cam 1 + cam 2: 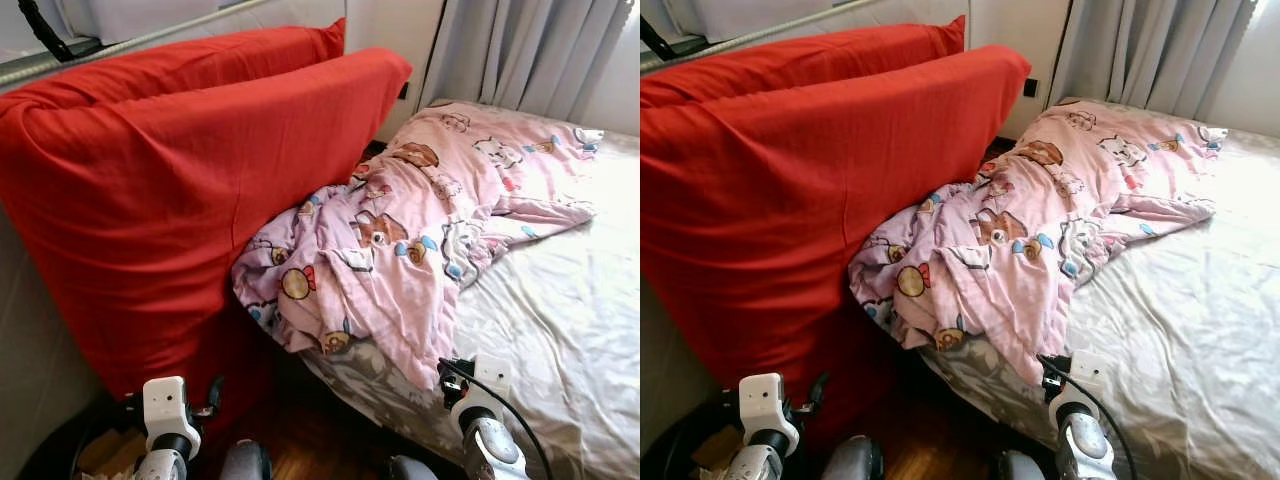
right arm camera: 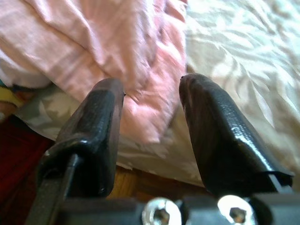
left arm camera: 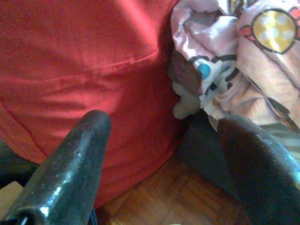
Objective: Clean up the room
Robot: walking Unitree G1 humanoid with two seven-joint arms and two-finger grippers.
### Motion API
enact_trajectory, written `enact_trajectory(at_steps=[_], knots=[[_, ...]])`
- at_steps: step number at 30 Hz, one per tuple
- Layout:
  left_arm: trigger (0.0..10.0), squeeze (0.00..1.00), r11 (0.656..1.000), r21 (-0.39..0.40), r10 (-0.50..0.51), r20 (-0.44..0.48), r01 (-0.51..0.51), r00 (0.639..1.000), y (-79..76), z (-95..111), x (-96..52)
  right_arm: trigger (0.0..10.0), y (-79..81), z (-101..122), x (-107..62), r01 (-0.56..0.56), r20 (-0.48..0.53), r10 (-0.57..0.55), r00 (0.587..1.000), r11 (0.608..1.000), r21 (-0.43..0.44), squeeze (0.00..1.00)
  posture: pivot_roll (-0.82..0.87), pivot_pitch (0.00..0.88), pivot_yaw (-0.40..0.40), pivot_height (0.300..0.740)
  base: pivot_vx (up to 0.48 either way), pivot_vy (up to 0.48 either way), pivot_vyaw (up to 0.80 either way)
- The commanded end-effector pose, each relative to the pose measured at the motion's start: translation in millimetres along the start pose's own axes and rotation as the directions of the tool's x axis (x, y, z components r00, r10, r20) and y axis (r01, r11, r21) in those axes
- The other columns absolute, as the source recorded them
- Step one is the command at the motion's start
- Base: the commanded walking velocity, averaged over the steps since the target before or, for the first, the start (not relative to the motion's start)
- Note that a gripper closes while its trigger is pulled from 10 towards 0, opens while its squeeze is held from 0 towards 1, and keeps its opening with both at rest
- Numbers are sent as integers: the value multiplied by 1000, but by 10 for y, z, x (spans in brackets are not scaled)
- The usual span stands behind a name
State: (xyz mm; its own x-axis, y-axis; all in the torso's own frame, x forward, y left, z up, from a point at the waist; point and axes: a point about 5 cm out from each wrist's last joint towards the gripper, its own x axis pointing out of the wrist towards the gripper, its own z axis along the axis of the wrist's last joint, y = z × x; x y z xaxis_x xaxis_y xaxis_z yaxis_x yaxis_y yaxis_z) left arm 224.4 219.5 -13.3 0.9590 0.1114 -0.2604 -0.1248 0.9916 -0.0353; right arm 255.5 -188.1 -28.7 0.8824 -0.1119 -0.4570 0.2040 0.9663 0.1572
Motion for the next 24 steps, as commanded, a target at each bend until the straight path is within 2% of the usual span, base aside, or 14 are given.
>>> enact_trajectory(at_steps=[1,14,16,17,24], knots=[[10000,0,1000,26,-12,6,12,1000,4,36,14,10000,27,18,15,-2,-1,2,1000,1000,4,0,20,44,-26,630,368,0,0],[10000,0,1000,23,-6,16,6,1000,-8,66,24,10000,53,43,30,-8,1,8,1000,1000,-8,0,23,61,-40,630,379,0,0],[10000,0,1000,24,1,19,-2,1000,-3,66,15,10000,54,37,28,-14,-3,14,1000,1000,-11,0,24,65,-42,630,0,0,0],[10000,0,1000,24,2,20,-3,1000,-2,63,8,10000,61,26,26,-22,-8,22,1000,1000,-6,980,26,67,-42,630,0,0,0],[10000,0,1000,24,8,23,-9,1000,10,63,-17,10000,131,-64,5,-84,-63,83,995,996,-8,1000,28,89,-43,630,0,0,0]])
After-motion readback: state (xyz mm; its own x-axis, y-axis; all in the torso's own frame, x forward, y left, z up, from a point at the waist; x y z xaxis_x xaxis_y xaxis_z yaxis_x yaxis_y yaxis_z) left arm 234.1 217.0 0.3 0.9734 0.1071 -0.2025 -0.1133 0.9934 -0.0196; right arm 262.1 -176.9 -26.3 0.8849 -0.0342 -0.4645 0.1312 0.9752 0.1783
